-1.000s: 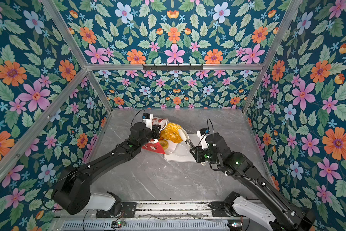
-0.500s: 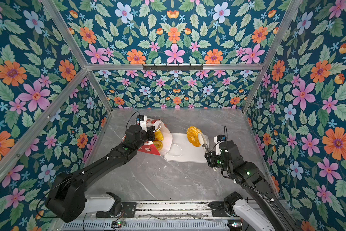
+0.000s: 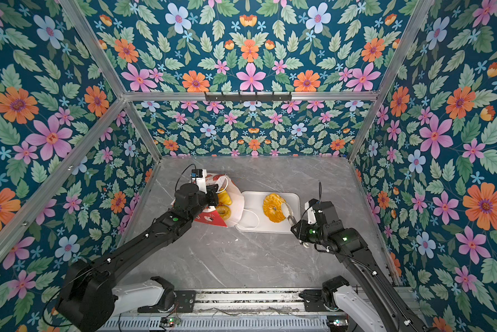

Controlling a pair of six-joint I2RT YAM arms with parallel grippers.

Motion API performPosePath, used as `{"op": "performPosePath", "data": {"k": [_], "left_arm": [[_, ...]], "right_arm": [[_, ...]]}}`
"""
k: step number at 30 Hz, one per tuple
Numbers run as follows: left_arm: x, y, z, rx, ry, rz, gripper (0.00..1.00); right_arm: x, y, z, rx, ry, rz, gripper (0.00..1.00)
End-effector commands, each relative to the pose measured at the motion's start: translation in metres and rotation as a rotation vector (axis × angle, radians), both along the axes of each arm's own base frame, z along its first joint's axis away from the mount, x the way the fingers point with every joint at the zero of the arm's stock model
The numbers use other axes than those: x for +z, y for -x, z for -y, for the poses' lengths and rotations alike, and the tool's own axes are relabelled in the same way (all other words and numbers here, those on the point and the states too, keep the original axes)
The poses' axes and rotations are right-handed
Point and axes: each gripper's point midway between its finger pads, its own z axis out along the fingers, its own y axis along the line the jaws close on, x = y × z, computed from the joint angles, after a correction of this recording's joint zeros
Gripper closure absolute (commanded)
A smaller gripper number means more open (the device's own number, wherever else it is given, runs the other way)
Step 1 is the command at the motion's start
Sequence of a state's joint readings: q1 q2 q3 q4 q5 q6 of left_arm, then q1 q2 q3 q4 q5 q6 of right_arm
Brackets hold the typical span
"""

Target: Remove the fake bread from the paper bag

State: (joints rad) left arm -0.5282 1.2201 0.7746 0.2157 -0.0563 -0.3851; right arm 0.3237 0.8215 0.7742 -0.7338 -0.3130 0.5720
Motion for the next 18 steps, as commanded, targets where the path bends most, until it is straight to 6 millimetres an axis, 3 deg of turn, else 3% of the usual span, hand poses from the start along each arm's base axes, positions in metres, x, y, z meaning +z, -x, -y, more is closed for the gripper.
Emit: {"op": "performPosePath", "data": {"k": [1, 9, 18], "left_arm": [[0.010, -0.002, 0.000, 0.001, 0.006, 0.033, 0.92], [0.007, -0.001, 0.000, -0.003, 0.005, 0.029, 0.92], [0.005, -0.001, 0.000, -0.010, -0.008, 0.025, 0.92]], "right_arm": [[-0.002, -0.006, 0.005, -0.026, -0.008, -0.003, 0.95], [-0.022, -0.013, 0.023, -0.085, 0.098, -0.064, 0.91], [-0.019, -0.016, 0.037, -0.127, 0.160, -0.029, 0.69]]}}
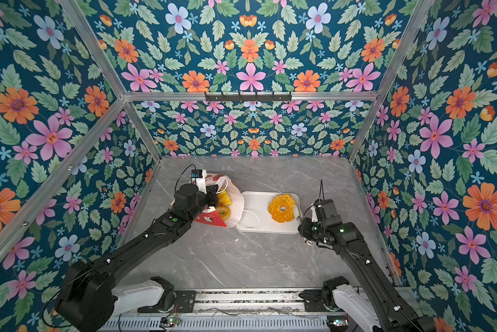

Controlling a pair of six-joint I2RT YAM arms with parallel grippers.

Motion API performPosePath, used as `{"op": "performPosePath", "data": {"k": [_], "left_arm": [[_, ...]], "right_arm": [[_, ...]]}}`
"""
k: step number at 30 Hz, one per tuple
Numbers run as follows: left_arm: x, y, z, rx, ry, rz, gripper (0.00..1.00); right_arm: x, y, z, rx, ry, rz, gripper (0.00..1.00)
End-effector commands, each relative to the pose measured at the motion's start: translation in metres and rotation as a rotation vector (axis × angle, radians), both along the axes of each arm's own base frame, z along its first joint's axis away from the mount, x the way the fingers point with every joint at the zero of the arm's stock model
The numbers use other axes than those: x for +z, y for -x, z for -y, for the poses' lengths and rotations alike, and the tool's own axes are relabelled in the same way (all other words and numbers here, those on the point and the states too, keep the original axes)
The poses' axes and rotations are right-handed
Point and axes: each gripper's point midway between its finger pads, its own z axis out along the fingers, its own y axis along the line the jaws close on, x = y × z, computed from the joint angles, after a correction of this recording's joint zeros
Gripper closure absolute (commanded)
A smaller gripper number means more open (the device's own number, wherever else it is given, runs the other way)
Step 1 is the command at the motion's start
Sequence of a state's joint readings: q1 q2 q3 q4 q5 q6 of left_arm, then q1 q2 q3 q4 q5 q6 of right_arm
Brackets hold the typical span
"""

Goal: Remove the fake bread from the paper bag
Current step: 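Lower the yellow ring bread onto the tray and open the right-held tongs, then move the tongs with the right gripper back into the bag mouth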

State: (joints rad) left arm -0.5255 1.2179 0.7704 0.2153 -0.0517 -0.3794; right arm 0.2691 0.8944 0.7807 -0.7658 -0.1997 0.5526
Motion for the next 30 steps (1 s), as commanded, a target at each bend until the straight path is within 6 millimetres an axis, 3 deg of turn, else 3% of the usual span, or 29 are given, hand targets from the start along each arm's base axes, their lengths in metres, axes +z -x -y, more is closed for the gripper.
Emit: {"op": "performPosePath", "data": {"k": [1, 6, 23, 30], "left_arm": [[0.007, -0.002, 0.001, -0.008, -0.002, 0.025, 0.92], [0.006, -0.003, 0.004, -0.016, -0.001, 0.022, 0.91], [0.007, -0.003, 0.010, -0.044, 0.002, 0.015, 0.91], [0.005, -0.002, 0.017, -0.108, -0.058, 0.002, 0.92]], "right_arm": [[0.004, -0.003, 0.008, -0.015, 0.040, 0.038, 0.67], [0.003, -0.003, 0.009, -0.007, 0.053, 0.039, 0.56], [-0.018, -0.029, -0.014, 0.060, -0.009, 0.014, 0.63], [0.002, -0.051, -0.013, 0.078, 0.033, 0.144, 0.61]]}}
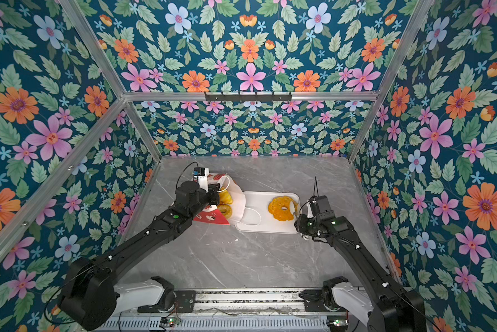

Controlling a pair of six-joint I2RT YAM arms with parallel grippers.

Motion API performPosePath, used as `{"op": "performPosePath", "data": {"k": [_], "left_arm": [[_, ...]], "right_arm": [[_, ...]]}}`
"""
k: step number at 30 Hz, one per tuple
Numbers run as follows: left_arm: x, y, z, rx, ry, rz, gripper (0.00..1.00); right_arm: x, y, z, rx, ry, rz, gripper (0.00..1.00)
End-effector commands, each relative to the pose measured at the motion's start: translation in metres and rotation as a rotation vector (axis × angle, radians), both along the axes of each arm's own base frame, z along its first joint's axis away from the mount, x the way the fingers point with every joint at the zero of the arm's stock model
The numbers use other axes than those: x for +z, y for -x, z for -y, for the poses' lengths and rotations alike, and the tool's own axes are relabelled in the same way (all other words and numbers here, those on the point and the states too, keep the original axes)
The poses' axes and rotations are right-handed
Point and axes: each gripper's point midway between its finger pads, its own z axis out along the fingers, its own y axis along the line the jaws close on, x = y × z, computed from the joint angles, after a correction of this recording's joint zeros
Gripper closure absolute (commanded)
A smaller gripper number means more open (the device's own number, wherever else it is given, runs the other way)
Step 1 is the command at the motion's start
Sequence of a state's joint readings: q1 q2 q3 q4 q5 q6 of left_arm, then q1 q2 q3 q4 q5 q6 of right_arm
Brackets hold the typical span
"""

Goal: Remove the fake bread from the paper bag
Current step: 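Move the tongs with the right gripper back into the bag mouth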

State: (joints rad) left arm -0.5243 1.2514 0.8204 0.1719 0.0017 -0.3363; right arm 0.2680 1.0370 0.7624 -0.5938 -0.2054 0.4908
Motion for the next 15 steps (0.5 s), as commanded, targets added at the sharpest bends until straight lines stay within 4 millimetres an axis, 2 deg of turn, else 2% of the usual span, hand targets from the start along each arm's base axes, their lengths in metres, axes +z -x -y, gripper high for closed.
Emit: {"op": "performPosePath", "data": {"k": [1, 6, 10, 12, 15], "left_arm": [[0.004, 0.001, 0.008, -0.061, -0.042, 0.016, 0.92], [-0.004, -0.001, 0.011, -0.109, -0.152, 0.013, 0.92], [-0.004, -0.006, 0.013, -0.137, -0.218, 0.048, 0.91], [-0.002, -0.007, 0.016, -0.162, -0.244, 0.061, 0.91], [-0.002, -0.008, 0.019, -0.192, -0.280, 0.067, 0.91]], "right_arm": [[0.024, -0.017, -0.004, 0.042, 0.003, 0.131, 0.61], [0.056, -0.002, -0.027, 0.150, -0.098, 0.210, 0.59], [0.073, 0.017, -0.060, 0.287, -0.090, 0.274, 0.58], [0.075, 0.024, -0.081, 0.360, -0.105, 0.299, 0.57], [0.067, 0.029, -0.108, 0.453, -0.085, 0.307, 0.56]]}}
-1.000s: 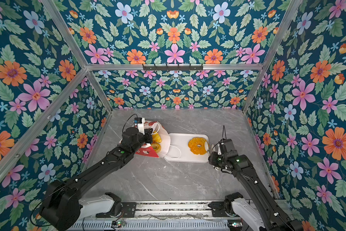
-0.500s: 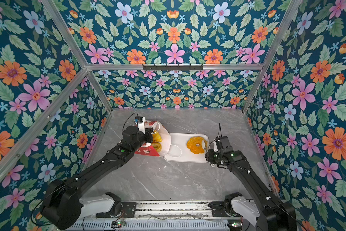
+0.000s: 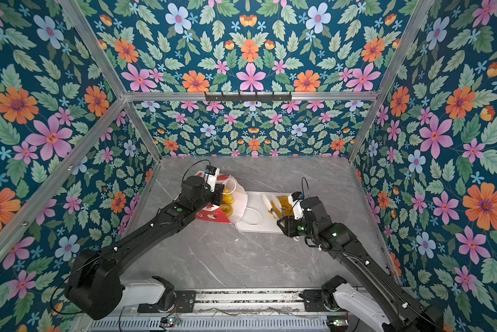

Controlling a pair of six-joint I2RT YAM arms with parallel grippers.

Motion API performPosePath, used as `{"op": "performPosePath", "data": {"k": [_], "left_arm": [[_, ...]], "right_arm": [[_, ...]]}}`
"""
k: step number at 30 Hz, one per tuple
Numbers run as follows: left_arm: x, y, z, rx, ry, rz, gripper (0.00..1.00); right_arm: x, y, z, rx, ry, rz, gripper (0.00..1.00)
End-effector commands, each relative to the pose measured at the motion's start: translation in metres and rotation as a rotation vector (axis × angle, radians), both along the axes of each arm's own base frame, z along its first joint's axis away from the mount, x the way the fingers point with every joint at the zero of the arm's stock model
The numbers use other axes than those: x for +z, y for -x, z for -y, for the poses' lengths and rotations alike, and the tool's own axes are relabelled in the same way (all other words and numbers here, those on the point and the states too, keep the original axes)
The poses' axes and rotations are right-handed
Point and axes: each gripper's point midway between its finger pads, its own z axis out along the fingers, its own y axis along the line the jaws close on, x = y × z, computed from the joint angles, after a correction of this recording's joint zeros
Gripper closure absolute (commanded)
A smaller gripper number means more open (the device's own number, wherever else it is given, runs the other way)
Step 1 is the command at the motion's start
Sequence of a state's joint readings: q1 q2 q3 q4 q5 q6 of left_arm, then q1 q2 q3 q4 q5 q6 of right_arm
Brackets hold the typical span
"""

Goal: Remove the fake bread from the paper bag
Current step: 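Move the tongs with the right gripper back into the bag mouth, then pinch a yellow striped bun with the tongs and pull it out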

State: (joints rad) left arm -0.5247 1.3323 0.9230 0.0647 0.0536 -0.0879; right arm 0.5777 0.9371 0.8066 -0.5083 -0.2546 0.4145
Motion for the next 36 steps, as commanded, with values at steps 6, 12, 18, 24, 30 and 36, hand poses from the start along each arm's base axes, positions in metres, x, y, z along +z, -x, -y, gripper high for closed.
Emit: {"op": "performPosePath", "data": {"k": [6, 12, 18, 24, 30, 36], "left_arm": [[0.008, 0.009, 0.005, -0.095, -0.068, 0.035, 0.90], [0.003, 0.024, 0.005, -0.127, -0.040, 0.010, 0.89], [0.005, 0.034, 0.002, -0.131, -0.010, 0.016, 0.88], [0.010, 0.036, 0.003, -0.135, 0.013, 0.032, 0.88], [0.011, 0.036, 0.006, -0.148, 0.020, 0.033, 0.87], [0.010, 0.037, 0.007, -0.155, 0.030, 0.036, 0.87]], "right_arm": [[-0.021, -0.015, -0.064, 0.155, 0.076, 0.088, 0.54], [-0.031, -0.039, -0.098, 0.183, 0.096, 0.127, 0.53], [-0.041, -0.062, -0.109, 0.175, 0.158, 0.148, 0.49], [-0.048, -0.065, -0.120, 0.198, 0.151, 0.123, 0.49], [-0.056, -0.069, -0.129, 0.207, 0.141, 0.101, 0.48], [-0.071, -0.076, -0.142, 0.225, 0.145, 0.071, 0.49]]}}
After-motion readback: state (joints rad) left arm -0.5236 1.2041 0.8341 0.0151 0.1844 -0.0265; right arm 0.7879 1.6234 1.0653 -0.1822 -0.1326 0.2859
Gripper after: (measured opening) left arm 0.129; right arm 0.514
